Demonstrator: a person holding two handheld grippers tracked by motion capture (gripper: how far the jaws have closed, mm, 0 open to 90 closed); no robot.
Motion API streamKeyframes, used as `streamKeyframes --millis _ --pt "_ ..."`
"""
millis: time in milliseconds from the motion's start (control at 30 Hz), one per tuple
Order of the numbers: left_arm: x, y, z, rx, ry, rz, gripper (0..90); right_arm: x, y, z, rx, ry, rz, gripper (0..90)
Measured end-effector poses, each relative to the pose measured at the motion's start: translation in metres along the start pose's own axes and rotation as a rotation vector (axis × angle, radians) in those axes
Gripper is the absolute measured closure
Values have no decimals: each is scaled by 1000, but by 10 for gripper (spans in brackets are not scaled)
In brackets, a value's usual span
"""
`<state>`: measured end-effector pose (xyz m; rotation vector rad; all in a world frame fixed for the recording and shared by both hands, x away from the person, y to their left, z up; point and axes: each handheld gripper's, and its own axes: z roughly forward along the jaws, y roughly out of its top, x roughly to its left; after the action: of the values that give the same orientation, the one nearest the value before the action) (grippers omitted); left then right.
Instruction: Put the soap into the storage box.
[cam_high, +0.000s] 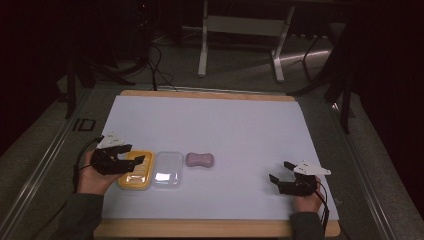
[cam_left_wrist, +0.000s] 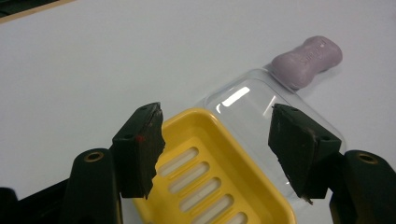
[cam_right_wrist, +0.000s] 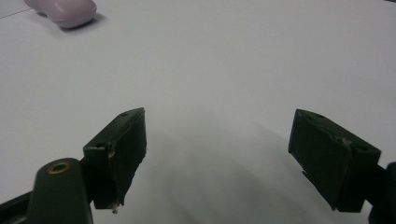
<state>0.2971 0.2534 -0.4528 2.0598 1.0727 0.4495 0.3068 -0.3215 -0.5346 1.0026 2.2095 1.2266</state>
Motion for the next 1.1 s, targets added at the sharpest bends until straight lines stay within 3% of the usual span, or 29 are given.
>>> streamKeyframes --millis 200,600,1100 --pt "-5 7 8 24 -38 53 359 0 0 0 4 1 0 189" --pt "-12 27 25 87 -74 170 359 0 0 1 7 3 0 189" --pt "-19 44 42 122 -119 238 364 0 1 1 14 4 -2 189"
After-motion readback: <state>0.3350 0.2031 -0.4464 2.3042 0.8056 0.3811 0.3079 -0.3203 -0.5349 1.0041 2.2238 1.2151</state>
